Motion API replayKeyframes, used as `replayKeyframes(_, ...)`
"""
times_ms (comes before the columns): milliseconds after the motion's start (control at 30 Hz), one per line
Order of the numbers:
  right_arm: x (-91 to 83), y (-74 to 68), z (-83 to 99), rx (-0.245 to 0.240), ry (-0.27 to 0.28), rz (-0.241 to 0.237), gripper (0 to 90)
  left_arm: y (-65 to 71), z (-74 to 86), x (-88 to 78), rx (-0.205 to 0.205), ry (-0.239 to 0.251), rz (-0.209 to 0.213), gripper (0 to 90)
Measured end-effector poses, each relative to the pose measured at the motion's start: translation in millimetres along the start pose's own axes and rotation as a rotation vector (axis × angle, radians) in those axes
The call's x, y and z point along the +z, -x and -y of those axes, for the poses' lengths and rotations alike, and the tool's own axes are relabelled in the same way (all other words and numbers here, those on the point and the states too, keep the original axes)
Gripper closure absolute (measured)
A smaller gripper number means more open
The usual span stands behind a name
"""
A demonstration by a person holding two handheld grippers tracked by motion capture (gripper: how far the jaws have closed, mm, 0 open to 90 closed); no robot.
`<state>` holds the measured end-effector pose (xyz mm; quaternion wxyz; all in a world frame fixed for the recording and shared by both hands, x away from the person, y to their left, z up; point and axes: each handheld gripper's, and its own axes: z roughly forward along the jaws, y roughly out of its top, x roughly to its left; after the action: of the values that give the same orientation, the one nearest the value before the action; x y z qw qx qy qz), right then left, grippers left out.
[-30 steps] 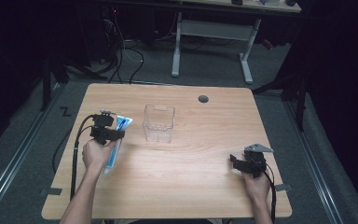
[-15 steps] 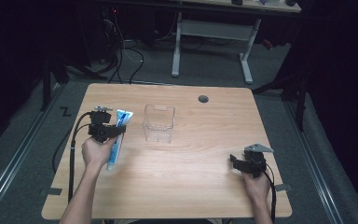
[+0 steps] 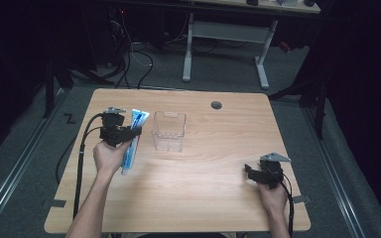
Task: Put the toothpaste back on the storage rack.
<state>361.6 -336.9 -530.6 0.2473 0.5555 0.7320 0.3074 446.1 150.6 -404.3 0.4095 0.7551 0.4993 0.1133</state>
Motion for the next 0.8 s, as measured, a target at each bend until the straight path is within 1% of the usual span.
replayKeyframes(133, 0.0, 0.0, 0.0, 0.000, 0.000, 0.000, 31.6, 5.5, -5.6, 0.2, 0.005, 0.019, 0.026, 72.7)
replayKeyframes(267, 0.0, 0.0, 0.0, 0.000, 0.000, 0.000, 31.5, 10.9, -12.2, 0.5, 0.017, 0.028, 0.033, 72.7)
replayKeyframes(367, 0.0, 0.0, 0.0, 0.000, 0.000, 0.000, 31.5, 12.5, -15.3, 0.4, 0.014, 0.040, 0.046, 72.8)
replayKeyframes(467, 0.0, 0.0, 0.0, -0.001, 0.000, 0.000, 31.4, 16.0, -19.7, 0.8, 0.030, 0.040, 0.037, 72.8)
replayKeyframes(567, 0.0, 0.0, 0.0, -0.001, 0.000, -0.001, 31.4, 19.4, -25.0, 1.2, 0.036, 0.052, 0.040, 72.8)
replayKeyframes(800, 0.0, -0.1, 0.0, 0.000, -0.001, -0.001, 31.4, 27.2, -37.9, 1.9, 0.066, 0.075, 0.046, 72.9)
